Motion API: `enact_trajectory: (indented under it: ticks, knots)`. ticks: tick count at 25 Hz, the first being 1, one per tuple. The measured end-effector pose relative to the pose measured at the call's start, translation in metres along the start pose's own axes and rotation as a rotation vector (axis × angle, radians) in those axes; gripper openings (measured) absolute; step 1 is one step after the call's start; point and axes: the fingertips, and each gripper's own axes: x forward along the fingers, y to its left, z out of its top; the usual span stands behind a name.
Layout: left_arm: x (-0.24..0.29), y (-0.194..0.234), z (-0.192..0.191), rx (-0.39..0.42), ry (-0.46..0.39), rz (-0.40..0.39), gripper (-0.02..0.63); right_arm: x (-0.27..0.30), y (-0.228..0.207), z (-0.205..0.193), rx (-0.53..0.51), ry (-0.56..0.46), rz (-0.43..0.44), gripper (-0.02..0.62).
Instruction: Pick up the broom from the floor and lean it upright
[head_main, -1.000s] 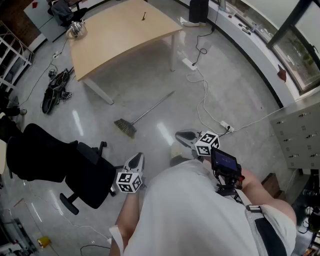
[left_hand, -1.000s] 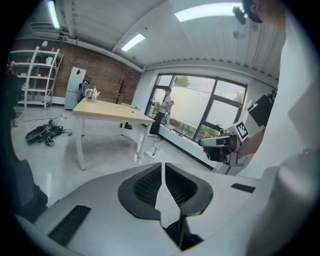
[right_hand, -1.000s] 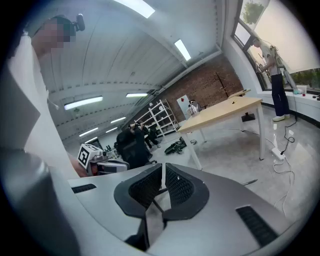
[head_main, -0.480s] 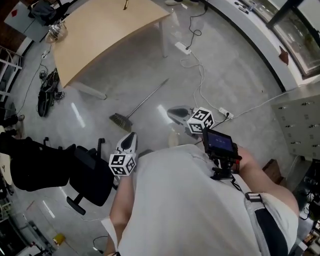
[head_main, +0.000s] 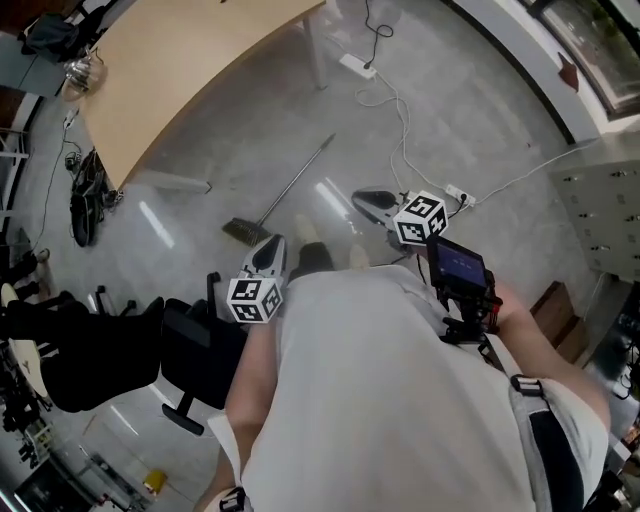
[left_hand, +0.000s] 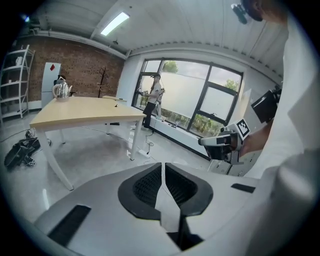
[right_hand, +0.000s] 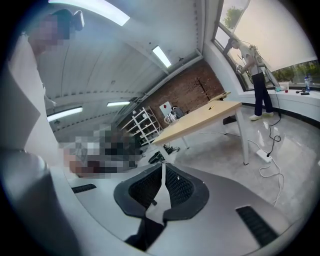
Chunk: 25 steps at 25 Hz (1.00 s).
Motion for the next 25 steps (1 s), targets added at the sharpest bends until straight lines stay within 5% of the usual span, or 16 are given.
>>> enact_trajectory:
  ticks: [10, 18, 25]
  knots:
    - [0.101, 0.127, 0.035, 0.06, 0.08, -0.186, 0.028, 0.09, -0.081, 0.047, -0.028, 0.027, -0.193, 0.032]
    - [0.136, 0.173, 0.047, 0.077, 0.156, -0.188, 0.028, 0.106, -0.12, 0.038, 0.047, 0.027, -0.281, 0.032]
    - [0.175, 0.179, 0.031, 0.058, 0.2, -0.202, 0.026, 0.113, -0.153, 0.019, 0.042, 0.09, -0.26, 0.032]
